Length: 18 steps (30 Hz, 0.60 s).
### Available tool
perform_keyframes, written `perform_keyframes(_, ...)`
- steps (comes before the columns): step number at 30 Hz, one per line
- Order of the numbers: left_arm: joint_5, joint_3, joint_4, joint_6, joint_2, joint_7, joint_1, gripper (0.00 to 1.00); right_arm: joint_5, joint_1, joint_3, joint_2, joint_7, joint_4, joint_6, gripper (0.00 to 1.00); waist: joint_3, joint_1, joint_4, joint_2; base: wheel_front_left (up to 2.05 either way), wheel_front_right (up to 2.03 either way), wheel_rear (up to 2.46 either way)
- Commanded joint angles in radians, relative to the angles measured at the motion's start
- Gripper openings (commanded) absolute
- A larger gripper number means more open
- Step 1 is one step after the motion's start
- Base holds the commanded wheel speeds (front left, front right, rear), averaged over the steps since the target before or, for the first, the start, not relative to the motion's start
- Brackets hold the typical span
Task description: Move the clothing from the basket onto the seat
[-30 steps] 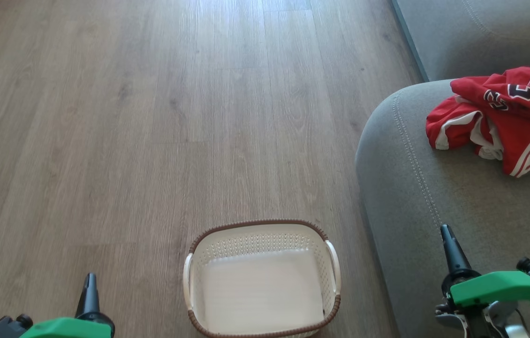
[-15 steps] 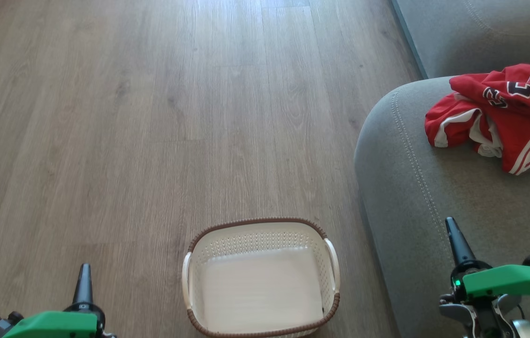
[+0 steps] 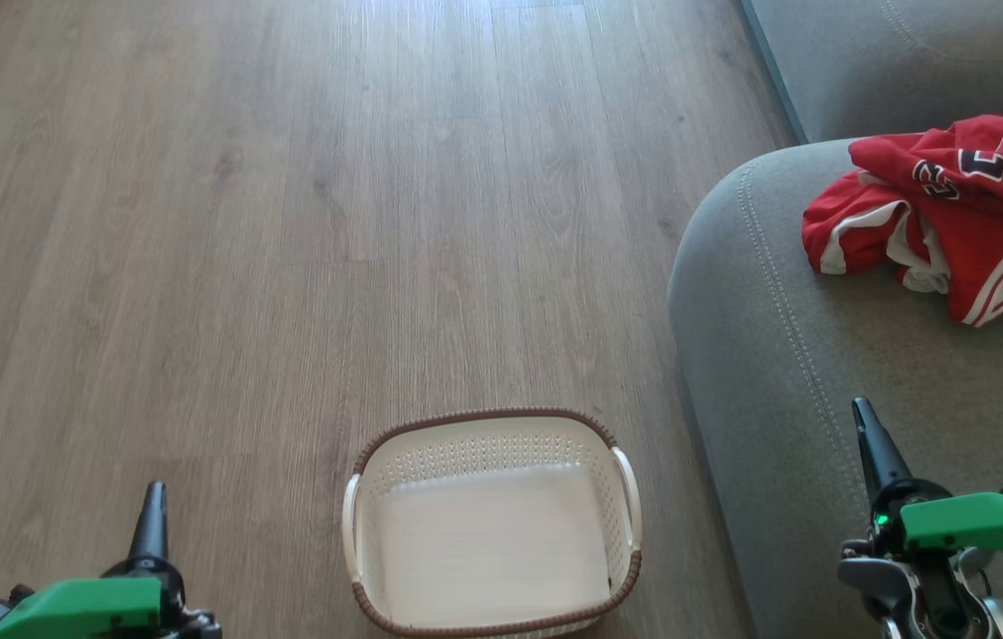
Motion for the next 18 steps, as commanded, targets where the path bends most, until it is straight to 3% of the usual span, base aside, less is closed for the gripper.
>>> perform_keyframes(1,-0.021,0.047,-0.04,-0.012,0.003,0.006,-0.057,0.0,0.028,-0.062,0.014,-0.024,0.01,-0.039,0.0,0.0,0.0,0.0,0.0,0.0,0.0,0.0,0.0)
perform_keyframes(18,-0.178,0.113,-0.053,-0.051,-0.032,0.058,-0.088,0.0,0.252,-0.09,0.021,-0.046,0.034,-0.045,0.0,0.0,0.009,0.0,-0.006,0.0,0.0,0.0,0.0)
